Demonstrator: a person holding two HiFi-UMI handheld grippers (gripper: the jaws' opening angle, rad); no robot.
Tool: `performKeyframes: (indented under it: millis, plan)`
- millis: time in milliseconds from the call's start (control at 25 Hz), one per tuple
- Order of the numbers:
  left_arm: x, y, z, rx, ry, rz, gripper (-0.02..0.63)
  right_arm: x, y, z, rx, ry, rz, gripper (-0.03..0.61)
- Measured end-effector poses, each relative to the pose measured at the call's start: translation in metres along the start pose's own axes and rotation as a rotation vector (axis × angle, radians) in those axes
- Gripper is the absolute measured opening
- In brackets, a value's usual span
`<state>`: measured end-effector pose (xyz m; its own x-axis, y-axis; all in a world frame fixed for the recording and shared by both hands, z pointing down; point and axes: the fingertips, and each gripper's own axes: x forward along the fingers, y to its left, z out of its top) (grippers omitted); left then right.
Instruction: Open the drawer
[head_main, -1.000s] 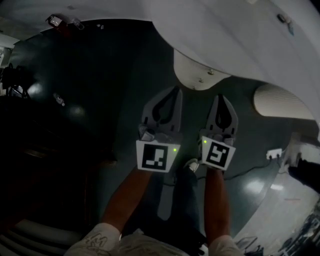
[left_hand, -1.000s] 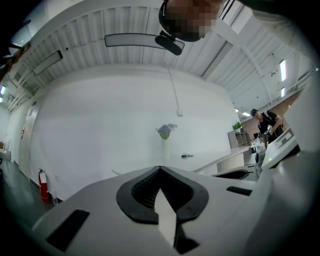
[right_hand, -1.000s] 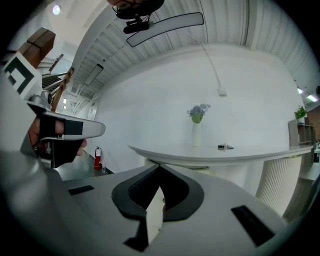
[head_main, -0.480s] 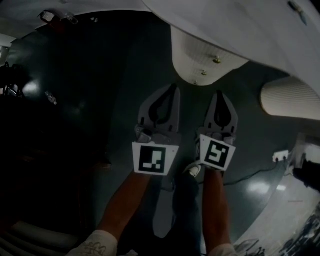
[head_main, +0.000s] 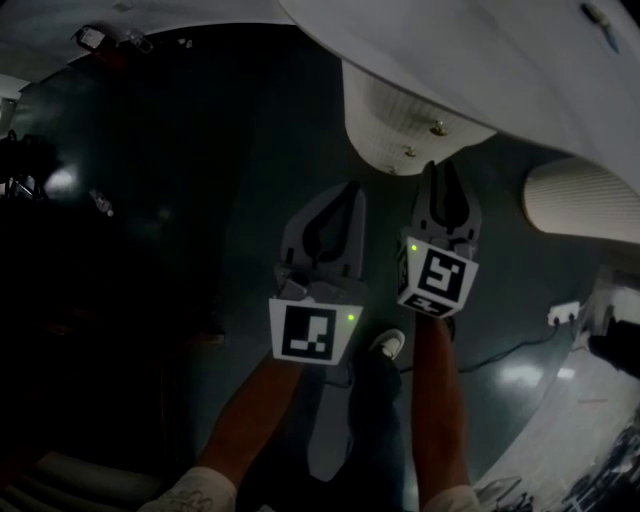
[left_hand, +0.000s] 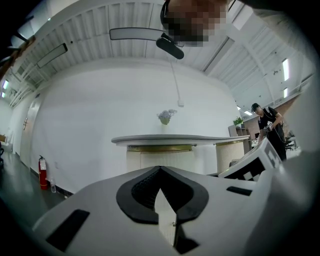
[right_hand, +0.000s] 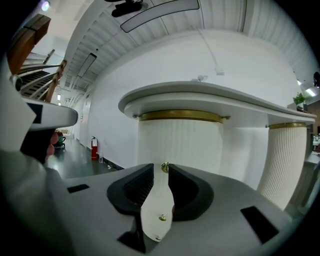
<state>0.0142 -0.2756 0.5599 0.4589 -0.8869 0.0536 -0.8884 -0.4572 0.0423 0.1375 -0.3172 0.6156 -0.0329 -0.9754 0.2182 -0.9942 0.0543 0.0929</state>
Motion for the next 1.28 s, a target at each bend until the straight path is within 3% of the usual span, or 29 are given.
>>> performKeyframes:
  millis: [120, 520, 1280]
  plan:
    - [0.0, 0.001, -0.002, 0.004, 0.006, -0.007, 0.002, 0.018, -0.004, -0.004, 0.007, 0.027, -0.019, 0.106]
    - [0.001, 0.012, -0.011, 0.008, 0.025, -0.011, 0.002, 0.059, -0.011, -0.015, 0.044, 0.077, -0.048, 0.135]
    - [0.003, 0.015, -0.013, 0.006, 0.031, -0.007, 0.002, 0.065, -0.013, -0.013, 0.055, 0.068, -0.095, 0.109]
